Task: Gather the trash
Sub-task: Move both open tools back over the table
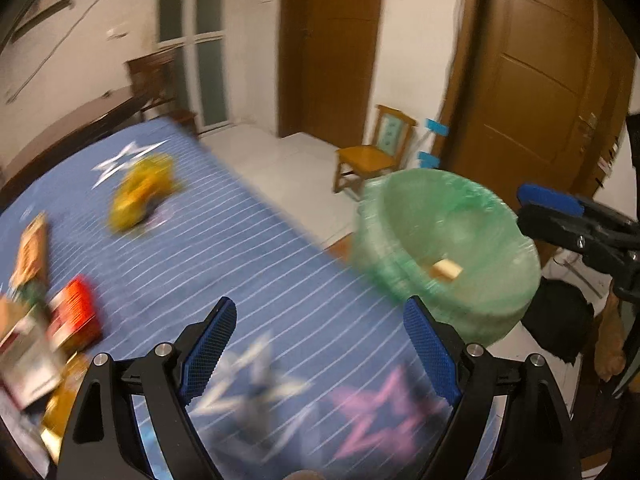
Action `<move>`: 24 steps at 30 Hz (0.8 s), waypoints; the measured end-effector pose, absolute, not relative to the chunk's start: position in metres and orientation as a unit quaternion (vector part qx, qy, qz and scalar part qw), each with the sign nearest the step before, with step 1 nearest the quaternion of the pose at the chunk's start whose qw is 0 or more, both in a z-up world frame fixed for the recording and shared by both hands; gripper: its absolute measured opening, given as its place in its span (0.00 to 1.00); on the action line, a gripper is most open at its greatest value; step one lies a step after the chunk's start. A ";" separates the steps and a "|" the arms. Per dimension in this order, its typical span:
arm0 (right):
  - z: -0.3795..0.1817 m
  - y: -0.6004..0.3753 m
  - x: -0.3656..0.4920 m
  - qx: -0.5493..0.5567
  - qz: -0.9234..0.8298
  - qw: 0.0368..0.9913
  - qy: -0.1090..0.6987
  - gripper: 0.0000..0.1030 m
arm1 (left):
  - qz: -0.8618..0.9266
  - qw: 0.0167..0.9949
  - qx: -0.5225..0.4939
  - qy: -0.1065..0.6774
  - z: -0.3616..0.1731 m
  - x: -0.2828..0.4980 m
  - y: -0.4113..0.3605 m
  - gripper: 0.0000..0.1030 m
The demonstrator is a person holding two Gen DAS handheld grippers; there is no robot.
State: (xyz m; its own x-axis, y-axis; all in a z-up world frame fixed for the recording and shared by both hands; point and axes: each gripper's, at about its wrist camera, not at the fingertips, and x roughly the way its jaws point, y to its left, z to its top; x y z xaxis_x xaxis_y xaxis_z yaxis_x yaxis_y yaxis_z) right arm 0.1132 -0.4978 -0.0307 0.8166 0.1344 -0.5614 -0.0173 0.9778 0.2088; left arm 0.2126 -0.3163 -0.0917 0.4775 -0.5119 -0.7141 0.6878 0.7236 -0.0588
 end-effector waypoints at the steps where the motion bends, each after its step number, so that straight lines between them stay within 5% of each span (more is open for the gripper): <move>1: -0.033 -0.489 0.117 0.095 0.051 0.947 0.303 0.57 | -0.344 0.855 0.113 0.371 -0.090 0.214 -0.301 0.83; 12: -0.046 -0.376 0.145 0.071 0.158 0.929 0.327 0.57 | -0.199 0.906 0.016 0.375 -0.068 0.217 -0.073 0.80; 24: -0.053 -0.298 0.150 0.031 0.212 0.911 0.353 0.57 | -0.144 0.922 0.043 0.356 -0.066 0.213 0.046 0.78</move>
